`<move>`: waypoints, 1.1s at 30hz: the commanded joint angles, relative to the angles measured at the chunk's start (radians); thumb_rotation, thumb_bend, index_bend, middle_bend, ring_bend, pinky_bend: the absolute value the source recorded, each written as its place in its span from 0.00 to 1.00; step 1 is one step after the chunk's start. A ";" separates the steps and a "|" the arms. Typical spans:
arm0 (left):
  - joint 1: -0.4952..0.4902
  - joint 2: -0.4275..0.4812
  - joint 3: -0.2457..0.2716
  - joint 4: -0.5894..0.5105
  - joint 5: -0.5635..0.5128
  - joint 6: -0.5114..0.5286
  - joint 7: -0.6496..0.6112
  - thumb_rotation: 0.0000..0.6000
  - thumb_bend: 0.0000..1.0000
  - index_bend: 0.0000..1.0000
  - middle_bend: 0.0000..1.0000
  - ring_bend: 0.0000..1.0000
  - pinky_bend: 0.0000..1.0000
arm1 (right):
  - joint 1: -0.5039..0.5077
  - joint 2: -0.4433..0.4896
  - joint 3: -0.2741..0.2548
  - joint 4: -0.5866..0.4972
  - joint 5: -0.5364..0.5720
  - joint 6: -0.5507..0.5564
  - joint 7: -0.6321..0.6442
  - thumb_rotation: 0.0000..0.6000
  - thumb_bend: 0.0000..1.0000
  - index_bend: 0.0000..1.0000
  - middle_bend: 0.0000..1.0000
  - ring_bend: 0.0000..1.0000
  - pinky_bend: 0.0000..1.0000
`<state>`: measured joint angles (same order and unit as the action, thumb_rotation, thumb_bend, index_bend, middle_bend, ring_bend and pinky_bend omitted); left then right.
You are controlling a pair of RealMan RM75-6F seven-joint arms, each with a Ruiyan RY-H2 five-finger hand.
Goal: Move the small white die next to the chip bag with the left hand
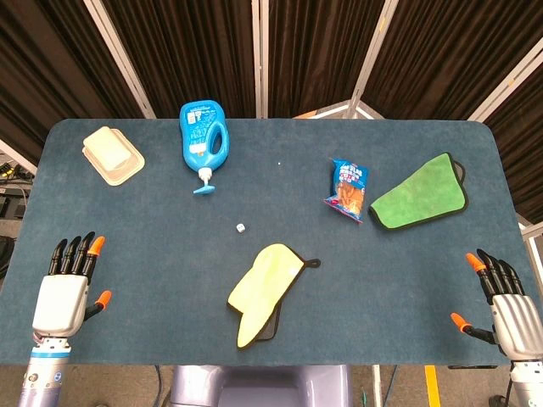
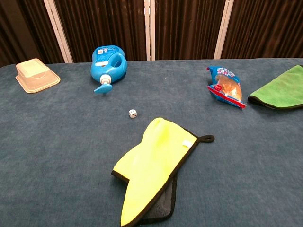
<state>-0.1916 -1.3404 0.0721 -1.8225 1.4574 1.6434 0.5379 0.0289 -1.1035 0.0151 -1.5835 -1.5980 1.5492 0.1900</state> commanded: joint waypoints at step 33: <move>-0.624 -0.271 -0.296 0.502 -0.144 -0.828 0.029 1.00 0.27 0.27 0.00 0.00 0.00 | 0.008 0.025 0.024 0.001 0.049 -0.024 0.067 1.00 0.10 0.02 0.00 0.00 0.00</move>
<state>-0.7573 -1.5617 -0.2106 -1.3888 1.3095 0.8715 0.5802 0.0376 -1.0789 0.0383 -1.5824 -1.5492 1.5243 0.2563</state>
